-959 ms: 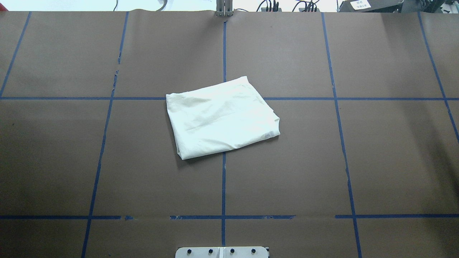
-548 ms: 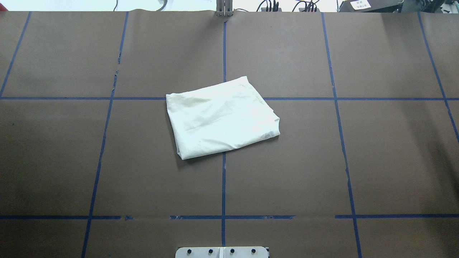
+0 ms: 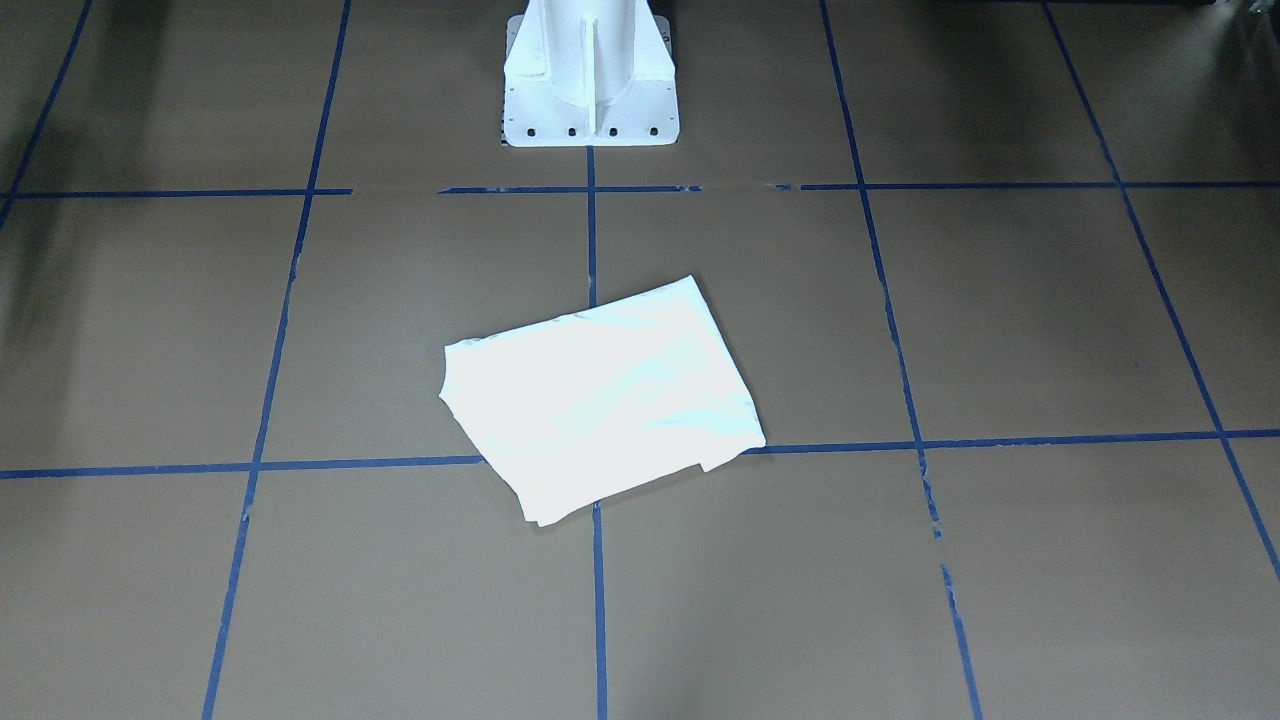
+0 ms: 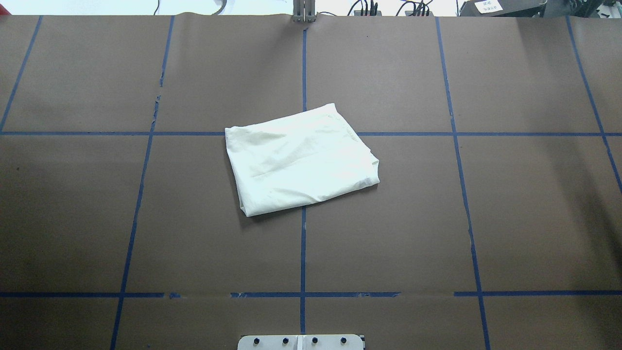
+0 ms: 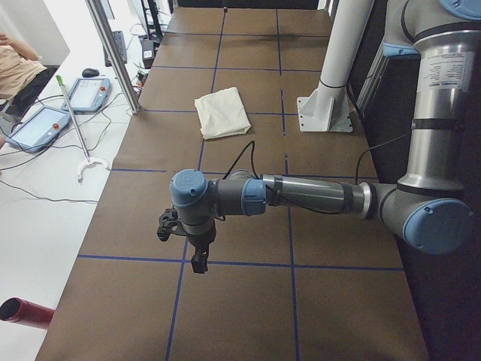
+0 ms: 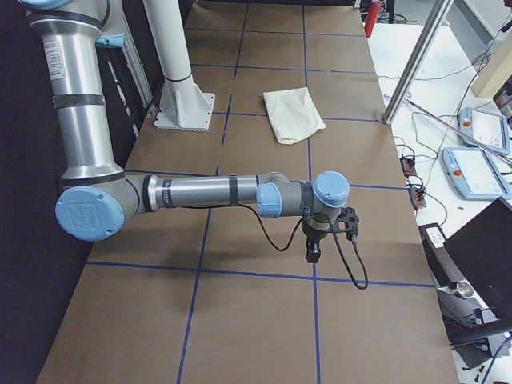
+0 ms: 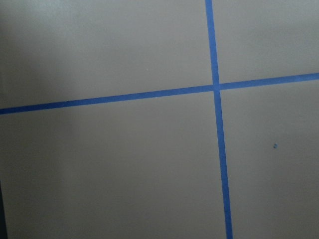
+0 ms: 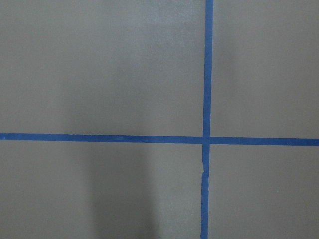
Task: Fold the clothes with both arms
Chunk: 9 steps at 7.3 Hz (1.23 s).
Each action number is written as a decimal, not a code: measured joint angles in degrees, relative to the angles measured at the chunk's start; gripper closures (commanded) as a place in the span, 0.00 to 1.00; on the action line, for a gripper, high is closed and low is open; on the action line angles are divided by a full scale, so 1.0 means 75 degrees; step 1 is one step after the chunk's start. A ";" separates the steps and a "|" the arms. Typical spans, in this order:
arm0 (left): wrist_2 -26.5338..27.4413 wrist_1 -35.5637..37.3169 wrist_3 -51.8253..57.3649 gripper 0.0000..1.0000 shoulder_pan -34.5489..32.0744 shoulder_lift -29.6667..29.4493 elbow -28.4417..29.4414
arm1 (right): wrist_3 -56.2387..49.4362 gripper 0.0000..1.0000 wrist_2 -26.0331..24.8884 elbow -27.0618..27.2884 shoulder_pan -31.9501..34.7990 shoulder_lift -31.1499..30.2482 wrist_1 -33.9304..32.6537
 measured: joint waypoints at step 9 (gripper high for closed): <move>-0.0330 -0.0047 -0.0034 0.00 0.0010 0.0033 0.0014 | -0.0016 0.00 0.0060 -0.0008 -0.0048 0.0000 0.0038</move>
